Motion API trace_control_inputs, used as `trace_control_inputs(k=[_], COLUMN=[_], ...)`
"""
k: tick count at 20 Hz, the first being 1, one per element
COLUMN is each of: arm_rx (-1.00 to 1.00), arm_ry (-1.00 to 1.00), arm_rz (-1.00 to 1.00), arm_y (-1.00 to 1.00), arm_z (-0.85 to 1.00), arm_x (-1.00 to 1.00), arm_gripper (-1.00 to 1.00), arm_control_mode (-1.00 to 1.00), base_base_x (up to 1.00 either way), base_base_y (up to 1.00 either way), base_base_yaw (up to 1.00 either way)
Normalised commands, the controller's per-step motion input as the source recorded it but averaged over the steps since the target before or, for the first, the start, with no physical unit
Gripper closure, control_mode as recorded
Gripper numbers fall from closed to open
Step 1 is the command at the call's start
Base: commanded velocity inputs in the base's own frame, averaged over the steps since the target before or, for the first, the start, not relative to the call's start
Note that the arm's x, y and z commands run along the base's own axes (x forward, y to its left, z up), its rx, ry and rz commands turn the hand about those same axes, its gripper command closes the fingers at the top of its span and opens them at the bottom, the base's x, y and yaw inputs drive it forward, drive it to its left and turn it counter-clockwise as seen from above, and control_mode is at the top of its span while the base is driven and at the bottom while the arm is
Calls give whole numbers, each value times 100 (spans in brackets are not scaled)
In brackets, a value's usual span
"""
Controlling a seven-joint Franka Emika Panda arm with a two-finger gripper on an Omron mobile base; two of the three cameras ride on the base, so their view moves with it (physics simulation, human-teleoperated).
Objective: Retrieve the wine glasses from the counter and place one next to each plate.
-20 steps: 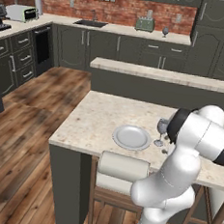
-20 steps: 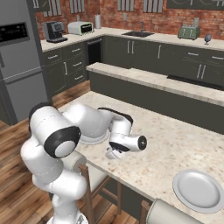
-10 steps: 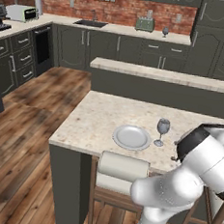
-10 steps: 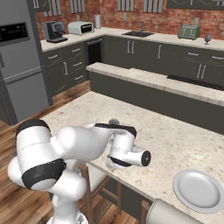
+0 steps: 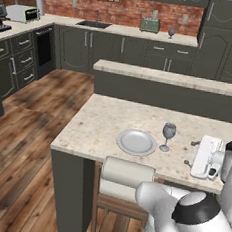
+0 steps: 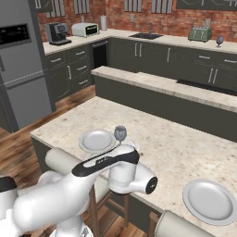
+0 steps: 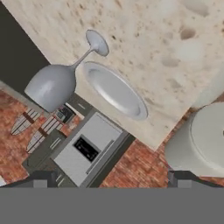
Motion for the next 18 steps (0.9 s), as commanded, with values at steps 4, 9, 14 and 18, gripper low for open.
trace_control_inputs(k=[4, 9, 14, 18], arm_rx=[13, 12, 1, 0], arm_ry=[-18, -14, -10, -8], arm_rz=[25, 23, 8, 0], arm_y=[4, 19, 23, 30], arm_z=[58, 71, 71, 22], arm_x=[-37, -22, -23, -29], arm_gripper=[-100, -100, -100, -100], arm_control_mode=[-100, -100, -100, -100], base_base_x=[0, 0, 0, 0], base_base_y=[0, 0, 0, 0], base_base_yaw=[0, 0, 0, 0])
